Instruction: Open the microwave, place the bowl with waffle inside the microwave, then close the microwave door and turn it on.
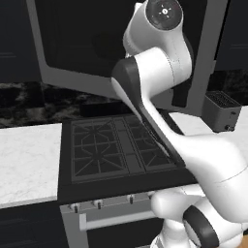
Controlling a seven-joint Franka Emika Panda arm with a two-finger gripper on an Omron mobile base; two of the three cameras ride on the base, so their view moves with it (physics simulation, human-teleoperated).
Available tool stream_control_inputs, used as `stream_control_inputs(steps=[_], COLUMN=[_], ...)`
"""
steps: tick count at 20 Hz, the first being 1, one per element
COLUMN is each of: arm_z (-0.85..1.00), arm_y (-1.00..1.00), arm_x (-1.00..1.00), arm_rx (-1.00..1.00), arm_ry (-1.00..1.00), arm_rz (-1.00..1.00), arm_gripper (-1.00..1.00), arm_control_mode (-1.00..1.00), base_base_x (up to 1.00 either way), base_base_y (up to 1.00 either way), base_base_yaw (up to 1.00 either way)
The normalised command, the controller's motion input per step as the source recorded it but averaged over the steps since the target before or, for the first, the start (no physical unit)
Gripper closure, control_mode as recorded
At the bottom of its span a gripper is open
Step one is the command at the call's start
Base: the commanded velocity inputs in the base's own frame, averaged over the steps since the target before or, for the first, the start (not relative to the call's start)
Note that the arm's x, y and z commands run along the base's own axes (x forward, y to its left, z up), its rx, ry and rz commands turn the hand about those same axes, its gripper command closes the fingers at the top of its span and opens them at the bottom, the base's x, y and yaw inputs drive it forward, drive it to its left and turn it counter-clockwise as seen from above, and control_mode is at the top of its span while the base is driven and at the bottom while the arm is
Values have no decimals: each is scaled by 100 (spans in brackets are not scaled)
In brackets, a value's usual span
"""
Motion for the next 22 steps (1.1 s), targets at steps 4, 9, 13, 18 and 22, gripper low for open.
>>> stream_control_inputs(steps=[4, 9, 13, 18, 22], arm_z=[-40, -32, -1, -3, -5], arm_y=[3, 1, -9, -14, -1], arm_x=[100, 100, 100, 88, 35], arm_rx=[-3, -5, 0, 1, 0], arm_ry=[-11, -17, 0, 13, 2], arm_rz=[0, 0, 0, -9, -5], arm_gripper=[100, 100, 100, 100, 100], arm_control_mode=[-100, -100, -100, -100, -100], base_base_x=[0, 0, 0, 0, 0], base_base_y=[0, 0, 0, 0, 0], base_base_yaw=[0, 0, 0, 0, 0])
